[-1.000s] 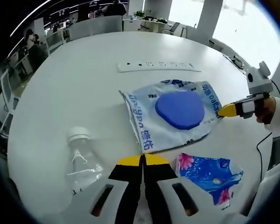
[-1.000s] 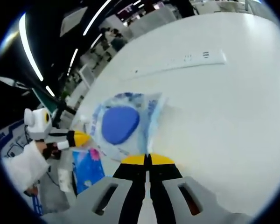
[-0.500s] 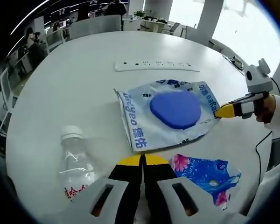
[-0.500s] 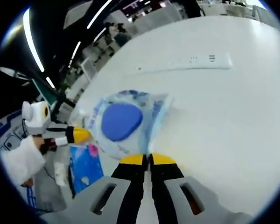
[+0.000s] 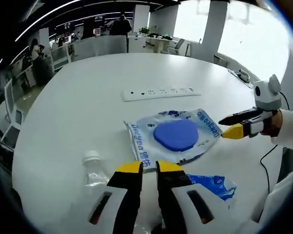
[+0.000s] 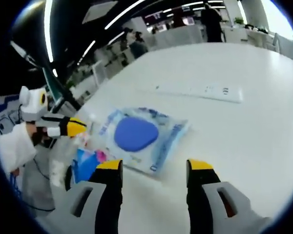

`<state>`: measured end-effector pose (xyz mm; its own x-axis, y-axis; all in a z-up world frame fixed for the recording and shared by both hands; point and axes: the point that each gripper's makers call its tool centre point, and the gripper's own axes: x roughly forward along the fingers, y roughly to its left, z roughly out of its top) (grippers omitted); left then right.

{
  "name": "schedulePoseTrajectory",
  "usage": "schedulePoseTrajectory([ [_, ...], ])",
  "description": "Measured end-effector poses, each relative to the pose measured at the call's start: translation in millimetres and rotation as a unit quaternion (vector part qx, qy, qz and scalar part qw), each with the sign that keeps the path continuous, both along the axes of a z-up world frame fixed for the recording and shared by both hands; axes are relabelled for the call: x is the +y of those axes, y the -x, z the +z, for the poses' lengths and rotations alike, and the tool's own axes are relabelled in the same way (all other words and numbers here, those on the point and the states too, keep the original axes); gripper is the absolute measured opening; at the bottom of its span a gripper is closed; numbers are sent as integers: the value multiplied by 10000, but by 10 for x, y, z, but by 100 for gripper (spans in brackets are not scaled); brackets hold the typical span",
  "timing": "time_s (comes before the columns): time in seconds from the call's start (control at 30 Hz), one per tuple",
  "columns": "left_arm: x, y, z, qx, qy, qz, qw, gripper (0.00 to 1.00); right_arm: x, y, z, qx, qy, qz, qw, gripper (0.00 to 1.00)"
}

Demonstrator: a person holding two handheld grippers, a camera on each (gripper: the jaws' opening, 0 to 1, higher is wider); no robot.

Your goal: Arrange the tabletop items into an orderly group along one side of the table until the central work area is clear of visible clutter.

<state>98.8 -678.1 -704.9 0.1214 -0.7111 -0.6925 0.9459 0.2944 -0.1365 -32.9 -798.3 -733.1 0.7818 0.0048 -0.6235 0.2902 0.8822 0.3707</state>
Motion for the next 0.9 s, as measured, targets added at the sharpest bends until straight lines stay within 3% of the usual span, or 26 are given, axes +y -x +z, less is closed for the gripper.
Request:
schedulePoseTrajectory([
  [0.1, 47, 83, 64, -131, -21, -134, 9998, 41, 83, 128, 116, -138, -14, 44, 9999, 58],
  [0.2, 104, 115, 135, -189, 37, -99, 9998, 54, 134, 221, 243, -350, -127, -92, 9993, 59],
  [0.27, 125, 146, 221, -171, 218, -22, 9996, 58, 169, 261, 355, -540, -357, -269, 9975, 60],
  [0.37, 201, 187, 305, -242, 241, 41, 9994, 66, 197, 346, 535, -770, -388, -379, 9956, 66],
  [0.5, 347, 218, 439, -342, 251, 210, 9989, 76, 287, 494, 785, -1191, -799, -764, 9867, 78],
  [0.77, 694, 306, 570, -383, 361, 568, 9970, 88, 536, 944, 833, -1168, -1002, -886, 9841, 84],
  [0.9, 841, 361, 530, -204, 284, 718, 9968, 88, 607, 1094, 818, -1206, -1276, -1132, 9779, 85],
])
